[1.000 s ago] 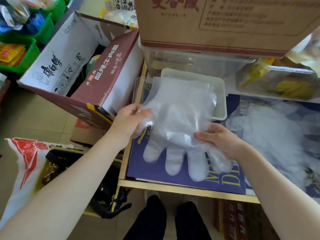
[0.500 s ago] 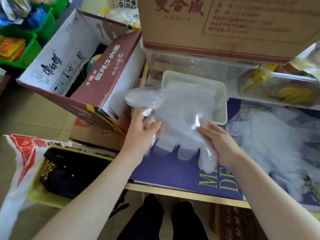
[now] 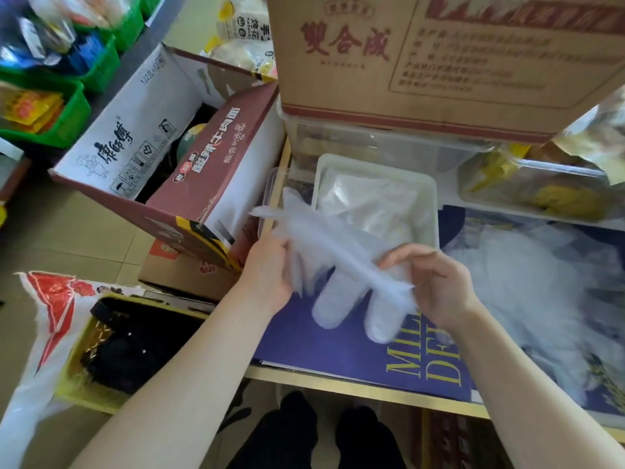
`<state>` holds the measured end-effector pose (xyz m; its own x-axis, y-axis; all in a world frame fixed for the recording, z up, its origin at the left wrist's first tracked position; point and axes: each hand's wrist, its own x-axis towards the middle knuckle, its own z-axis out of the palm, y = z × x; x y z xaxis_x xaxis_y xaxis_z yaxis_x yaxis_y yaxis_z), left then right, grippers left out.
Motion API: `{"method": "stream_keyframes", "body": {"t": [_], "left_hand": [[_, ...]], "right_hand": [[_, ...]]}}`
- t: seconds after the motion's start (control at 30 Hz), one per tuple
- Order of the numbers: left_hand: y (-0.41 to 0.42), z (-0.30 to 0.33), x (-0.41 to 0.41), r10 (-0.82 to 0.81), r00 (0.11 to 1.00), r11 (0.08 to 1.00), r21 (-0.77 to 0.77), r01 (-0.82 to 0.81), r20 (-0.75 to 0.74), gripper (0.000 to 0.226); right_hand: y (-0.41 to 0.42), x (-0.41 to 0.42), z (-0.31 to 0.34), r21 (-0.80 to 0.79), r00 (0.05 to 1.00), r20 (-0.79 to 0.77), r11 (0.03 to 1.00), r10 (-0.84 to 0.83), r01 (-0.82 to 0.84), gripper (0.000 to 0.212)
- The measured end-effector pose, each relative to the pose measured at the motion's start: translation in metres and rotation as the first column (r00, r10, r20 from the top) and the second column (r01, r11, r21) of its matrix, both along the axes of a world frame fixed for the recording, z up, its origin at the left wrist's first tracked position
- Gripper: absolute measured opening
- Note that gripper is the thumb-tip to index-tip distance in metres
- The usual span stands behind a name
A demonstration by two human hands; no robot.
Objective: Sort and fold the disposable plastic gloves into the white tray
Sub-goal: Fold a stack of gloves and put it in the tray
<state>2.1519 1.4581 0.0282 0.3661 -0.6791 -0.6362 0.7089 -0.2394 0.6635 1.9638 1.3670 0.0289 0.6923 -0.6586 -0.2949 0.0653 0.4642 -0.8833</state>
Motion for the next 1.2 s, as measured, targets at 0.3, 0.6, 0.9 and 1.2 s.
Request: {"method": "stream_keyframes", "body": {"t": [0.3, 0.6, 0.9, 1.2], "left_hand": [[0.007, 0.008, -0.002, -0.144, 0.953, 0.99, 0.026, 0.142, 0.267, 0.015], [0.012, 0.009, -0.011, -0.209, 0.785, 0.967, 0.003, 0.255, 0.584, 0.025], [0.019, 0.02, -0.007, 0.063, -0.067, 0.973, -0.046, 0.227, 0.996, 0.043], [0.009, 0.014, -0.022, -0.275, 0.414, 0.882, 0.056, 0.468, 0.868, 0.037]], "right_hand": [[0.013, 0.001, -0.024, -0.637, 0.84, -0.435, 0.77, -0.324, -0.033, 0.047], [0.013, 0.02, 0.004, -0.579, 0.817, -0.542, 0.793, -0.199, -0.191, 0.042], [0.017, 0.032, 0.009, -0.542, 0.809, -0.518, 0.838, -0.278, -0.06, 0.038], [0.027, 0.024, 0.022, -0.664, 0.859, -0.491, 0.7, -0.142, -0.264, 0.035]]}}
